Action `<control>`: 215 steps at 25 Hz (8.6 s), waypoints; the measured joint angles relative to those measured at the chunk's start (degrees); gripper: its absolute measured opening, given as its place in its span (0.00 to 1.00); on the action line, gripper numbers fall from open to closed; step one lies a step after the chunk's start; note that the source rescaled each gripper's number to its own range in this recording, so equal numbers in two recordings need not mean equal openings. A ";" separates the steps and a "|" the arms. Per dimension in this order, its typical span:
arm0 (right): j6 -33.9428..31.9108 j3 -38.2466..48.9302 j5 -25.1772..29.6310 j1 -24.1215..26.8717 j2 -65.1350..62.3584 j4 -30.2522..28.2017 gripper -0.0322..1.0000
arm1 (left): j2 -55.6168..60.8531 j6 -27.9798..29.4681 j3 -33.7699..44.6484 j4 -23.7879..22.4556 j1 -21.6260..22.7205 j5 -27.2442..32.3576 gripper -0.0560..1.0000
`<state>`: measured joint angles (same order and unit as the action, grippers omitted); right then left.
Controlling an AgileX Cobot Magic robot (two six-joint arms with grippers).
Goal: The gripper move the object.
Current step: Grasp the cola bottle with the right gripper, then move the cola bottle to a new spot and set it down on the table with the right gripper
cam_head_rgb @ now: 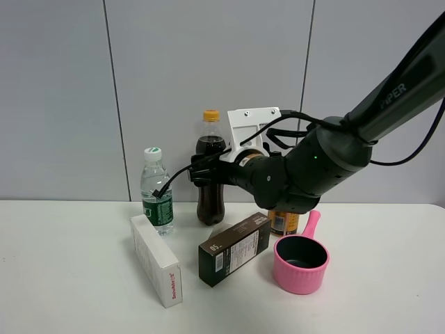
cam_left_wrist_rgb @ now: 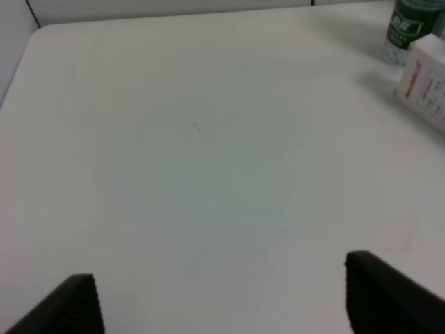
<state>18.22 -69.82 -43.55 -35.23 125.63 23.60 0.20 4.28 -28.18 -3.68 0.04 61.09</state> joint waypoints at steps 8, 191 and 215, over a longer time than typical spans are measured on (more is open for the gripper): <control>0.00 -2.15 -0.41 1.28 1.99 0.64 0.93 | 0.00 0.00 0.00 0.00 0.00 0.00 1.00; 4.30 31.69 32.27 -10.67 -34.50 1.03 0.03 | 0.00 0.00 0.00 0.00 0.00 0.00 1.00; 3.93 31.14 33.09 -10.67 -32.37 0.54 0.08 | 0.00 0.00 0.00 0.00 0.00 0.00 1.00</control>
<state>22.15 -38.68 -10.46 -45.90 93.26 24.14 0.20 4.28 -28.18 -3.68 0.04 61.09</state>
